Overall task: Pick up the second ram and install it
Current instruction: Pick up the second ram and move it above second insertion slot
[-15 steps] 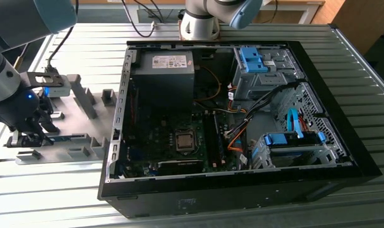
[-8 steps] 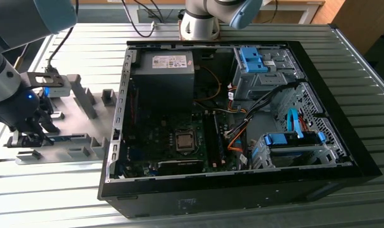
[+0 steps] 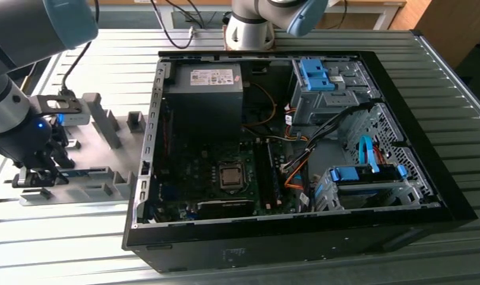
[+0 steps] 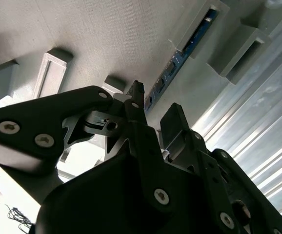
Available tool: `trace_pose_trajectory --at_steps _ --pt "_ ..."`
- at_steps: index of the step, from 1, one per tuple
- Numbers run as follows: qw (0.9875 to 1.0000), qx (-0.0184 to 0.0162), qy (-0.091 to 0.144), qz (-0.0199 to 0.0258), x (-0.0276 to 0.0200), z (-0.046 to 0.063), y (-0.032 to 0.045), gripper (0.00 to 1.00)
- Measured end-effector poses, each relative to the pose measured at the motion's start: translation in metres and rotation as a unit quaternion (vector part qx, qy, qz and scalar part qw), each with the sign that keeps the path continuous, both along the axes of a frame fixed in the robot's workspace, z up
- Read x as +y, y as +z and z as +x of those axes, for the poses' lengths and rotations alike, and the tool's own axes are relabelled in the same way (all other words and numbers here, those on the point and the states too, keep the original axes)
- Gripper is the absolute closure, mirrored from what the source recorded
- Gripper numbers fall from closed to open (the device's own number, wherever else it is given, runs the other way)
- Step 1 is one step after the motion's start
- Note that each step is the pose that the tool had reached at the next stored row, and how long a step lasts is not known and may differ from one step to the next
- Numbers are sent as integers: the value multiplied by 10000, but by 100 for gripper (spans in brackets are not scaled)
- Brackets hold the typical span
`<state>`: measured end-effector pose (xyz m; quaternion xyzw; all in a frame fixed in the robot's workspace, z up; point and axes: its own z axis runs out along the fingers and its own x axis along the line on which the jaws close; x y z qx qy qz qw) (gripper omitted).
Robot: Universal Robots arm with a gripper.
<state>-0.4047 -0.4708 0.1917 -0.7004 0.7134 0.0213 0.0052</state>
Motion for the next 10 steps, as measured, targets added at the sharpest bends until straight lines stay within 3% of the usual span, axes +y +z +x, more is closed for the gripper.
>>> trace_pose_trajectory --at_steps 3,4,10 --pt "10000 -1 0 1 0 0 -3 60" --pt "10000 -1 0 1 0 0 -3 67" --pt "10000 -2 0 1 1 1 9 67"
